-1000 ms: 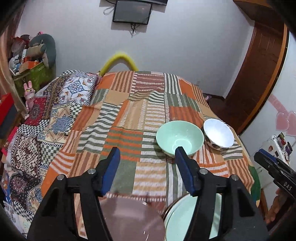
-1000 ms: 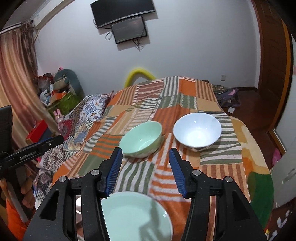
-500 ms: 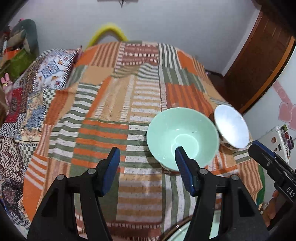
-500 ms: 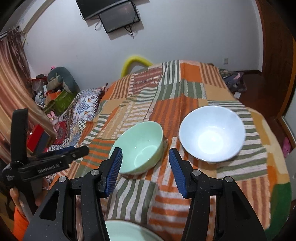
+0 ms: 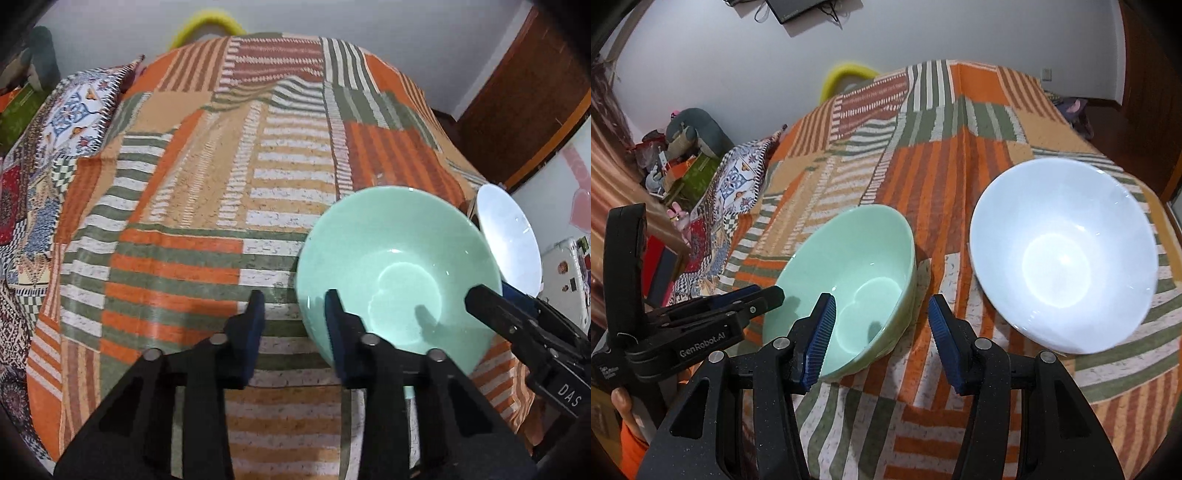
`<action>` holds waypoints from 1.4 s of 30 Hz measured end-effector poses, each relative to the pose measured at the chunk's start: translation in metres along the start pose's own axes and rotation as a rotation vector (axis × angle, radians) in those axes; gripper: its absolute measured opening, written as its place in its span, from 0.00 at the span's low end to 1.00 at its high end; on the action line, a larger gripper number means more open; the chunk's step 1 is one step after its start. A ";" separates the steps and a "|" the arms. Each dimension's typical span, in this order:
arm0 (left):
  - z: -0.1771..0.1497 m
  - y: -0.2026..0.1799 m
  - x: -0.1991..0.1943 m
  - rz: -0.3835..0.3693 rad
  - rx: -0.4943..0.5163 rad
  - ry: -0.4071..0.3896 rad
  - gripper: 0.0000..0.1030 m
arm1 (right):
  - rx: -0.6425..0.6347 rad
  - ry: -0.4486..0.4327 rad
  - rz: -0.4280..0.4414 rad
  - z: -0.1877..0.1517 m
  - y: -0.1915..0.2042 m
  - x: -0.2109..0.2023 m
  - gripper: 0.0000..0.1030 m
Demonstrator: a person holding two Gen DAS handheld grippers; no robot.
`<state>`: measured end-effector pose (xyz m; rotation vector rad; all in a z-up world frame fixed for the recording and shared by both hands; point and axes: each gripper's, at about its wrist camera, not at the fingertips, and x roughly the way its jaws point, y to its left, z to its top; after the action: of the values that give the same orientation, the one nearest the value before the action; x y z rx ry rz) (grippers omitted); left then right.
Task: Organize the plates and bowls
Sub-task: 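Move both grippers to the light green bowl and close on its rim, then lift the light green bowl with both grippers and lower it into the pink bowl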
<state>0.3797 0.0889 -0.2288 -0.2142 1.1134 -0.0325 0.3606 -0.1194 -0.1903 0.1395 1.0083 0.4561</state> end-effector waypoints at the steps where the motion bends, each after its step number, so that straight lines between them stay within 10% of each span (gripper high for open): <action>1: 0.000 -0.002 0.002 0.004 0.006 0.003 0.24 | -0.003 0.005 -0.005 0.000 0.000 0.002 0.40; 15: -0.007 -0.012 -0.001 0.004 0.084 0.000 0.14 | -0.037 0.043 -0.035 -0.001 0.005 0.007 0.26; 42: -0.096 -0.017 -0.148 -0.014 0.087 -0.181 0.14 | -0.161 -0.113 0.021 -0.045 0.062 -0.091 0.26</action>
<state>0.2295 0.0769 -0.1350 -0.1439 0.9283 -0.0721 0.2630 -0.1070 -0.1233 0.0309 0.8563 0.5408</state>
